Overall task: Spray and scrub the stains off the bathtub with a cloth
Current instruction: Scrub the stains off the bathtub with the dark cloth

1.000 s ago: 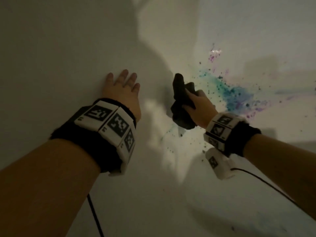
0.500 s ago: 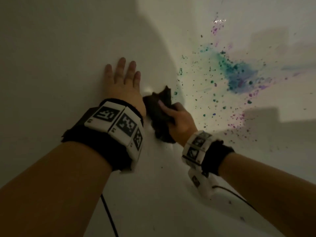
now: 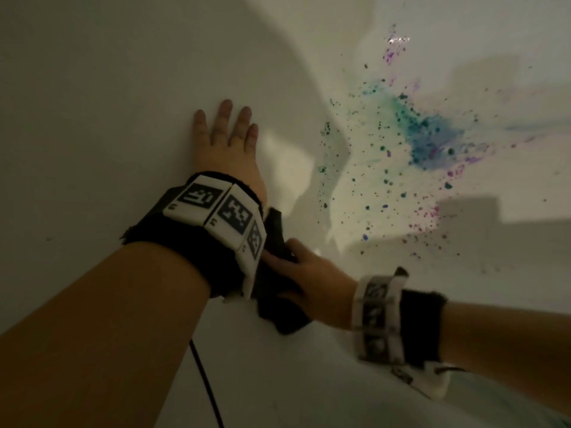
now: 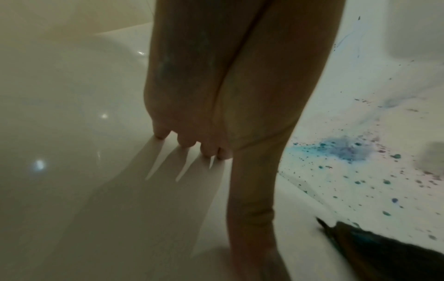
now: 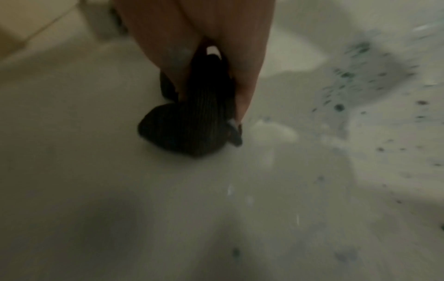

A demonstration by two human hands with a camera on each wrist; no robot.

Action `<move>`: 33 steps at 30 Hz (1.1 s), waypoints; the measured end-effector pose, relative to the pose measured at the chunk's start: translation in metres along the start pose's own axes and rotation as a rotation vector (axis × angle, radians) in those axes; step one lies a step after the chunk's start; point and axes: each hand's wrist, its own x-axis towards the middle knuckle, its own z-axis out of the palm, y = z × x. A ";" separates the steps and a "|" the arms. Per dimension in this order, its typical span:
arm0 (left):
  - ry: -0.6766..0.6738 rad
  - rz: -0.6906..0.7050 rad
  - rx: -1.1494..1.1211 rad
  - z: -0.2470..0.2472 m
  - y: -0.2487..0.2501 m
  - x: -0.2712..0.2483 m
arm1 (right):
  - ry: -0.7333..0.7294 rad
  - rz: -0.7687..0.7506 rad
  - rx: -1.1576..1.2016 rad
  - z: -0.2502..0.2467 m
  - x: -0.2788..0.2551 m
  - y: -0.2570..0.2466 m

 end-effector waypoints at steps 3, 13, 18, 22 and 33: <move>0.011 0.007 0.017 -0.001 -0.001 -0.001 | 0.076 -0.045 -0.015 0.020 0.005 0.008; -0.145 0.060 0.077 0.012 -0.004 -0.050 | 0.052 0.365 -0.107 -0.020 0.006 0.079; -0.272 0.135 0.140 0.051 0.001 -0.104 | -0.063 0.116 0.043 -0.028 -0.036 0.008; -0.321 0.131 0.105 0.059 0.003 -0.124 | -0.368 -0.271 0.084 -0.005 -0.070 -0.068; -0.323 0.143 0.118 0.064 0.001 -0.140 | -0.402 -0.194 -0.420 0.002 -0.040 -0.001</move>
